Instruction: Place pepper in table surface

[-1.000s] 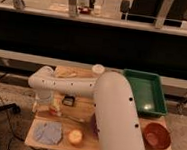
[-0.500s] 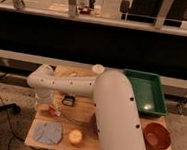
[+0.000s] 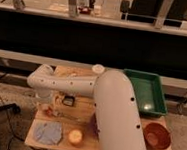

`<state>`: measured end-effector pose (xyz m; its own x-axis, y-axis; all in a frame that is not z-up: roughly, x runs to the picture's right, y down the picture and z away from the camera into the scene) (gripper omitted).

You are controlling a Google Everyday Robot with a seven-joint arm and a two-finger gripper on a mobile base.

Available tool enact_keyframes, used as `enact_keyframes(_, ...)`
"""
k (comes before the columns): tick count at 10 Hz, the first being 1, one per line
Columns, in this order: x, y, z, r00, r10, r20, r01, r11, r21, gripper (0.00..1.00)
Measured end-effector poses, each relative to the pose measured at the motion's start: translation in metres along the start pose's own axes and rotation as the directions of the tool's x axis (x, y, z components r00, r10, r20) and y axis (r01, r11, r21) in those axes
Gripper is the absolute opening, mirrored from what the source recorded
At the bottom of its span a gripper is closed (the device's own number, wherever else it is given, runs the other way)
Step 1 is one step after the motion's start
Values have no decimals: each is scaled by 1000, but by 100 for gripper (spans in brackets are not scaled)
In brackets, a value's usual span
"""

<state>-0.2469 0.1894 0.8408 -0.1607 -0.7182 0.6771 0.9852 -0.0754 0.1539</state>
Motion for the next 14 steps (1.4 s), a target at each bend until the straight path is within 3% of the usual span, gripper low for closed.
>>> enact_keyframes(4,1,3,9,1000,0,7,0,1000,-6,54)
enact_keyframes(7,1,4,14,1000,6,6,-6,1000,8,27)
enact_keyframes(8,0,4,12,1000,5,7,-6,1000,8,13)
enact_keyframes(9,0,4,11,1000,6,8,-6,1000,9,7)
enact_keyframes(11,-3,3,10,1000,4,8,-4,1000,10,4)
enact_keyframes(13,-11,-3,-2,1000,4,-12,-3,998,60,4)
enact_keyframes(14,-14,-5,-5,1000,0,-19,1,998,68,4)
